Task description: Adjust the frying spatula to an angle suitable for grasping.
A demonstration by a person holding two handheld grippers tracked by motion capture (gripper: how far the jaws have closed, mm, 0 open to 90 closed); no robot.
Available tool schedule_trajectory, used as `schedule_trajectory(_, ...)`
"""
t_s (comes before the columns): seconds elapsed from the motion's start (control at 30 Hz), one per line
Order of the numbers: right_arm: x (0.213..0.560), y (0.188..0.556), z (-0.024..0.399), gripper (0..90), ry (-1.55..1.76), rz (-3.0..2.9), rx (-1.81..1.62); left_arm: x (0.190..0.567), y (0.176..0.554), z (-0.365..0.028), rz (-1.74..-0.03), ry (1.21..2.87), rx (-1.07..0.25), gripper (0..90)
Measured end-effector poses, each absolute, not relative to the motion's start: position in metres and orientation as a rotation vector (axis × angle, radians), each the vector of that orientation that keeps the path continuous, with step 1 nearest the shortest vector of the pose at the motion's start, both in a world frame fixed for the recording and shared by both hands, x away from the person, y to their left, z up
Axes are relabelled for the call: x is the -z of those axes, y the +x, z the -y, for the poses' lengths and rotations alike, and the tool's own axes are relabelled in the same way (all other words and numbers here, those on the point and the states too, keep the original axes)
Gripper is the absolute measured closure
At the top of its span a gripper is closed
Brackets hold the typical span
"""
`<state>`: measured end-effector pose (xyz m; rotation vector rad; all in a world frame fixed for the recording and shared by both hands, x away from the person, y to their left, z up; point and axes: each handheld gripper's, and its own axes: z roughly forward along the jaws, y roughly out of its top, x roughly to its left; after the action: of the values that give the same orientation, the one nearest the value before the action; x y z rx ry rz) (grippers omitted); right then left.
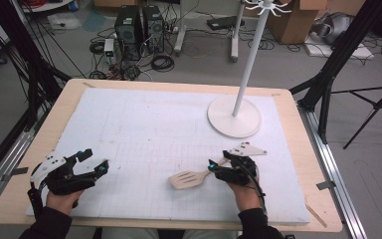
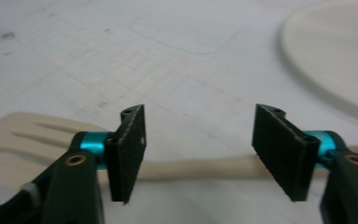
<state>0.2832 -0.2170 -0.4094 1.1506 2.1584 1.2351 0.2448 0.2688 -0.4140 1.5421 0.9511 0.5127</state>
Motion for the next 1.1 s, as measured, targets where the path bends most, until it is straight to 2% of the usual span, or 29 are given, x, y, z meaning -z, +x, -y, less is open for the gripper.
schedule_trajectory(0.2, 0.402, 0.257, 0.272, 16.9, 1.151, -2.089, -1.198, 0.409, 0.252, -0.263, -0.922, 1.548, -0.471, 16.9)
schedule_trajectory(0.43, 0.400, 0.230, 0.318, 15.5, 1.195, -1.985, -1.188, 0.401, 0.263, -0.255, -0.884, 1.529, -0.462, 17.1)
schedule_trajectory(0.9, 0.400, 0.223, 0.326, 16.2, 1.175, -1.961, -1.196, 0.409, 0.252, -0.248, -0.854, 1.573, -0.462, 18.0)
schedule_trajectory(1.1, 0.397, 0.218, 0.333, 16.3, 1.194, -1.933, -1.202, 0.404, 0.260, -0.234, -0.822, 1.585, -0.431, 18.2)
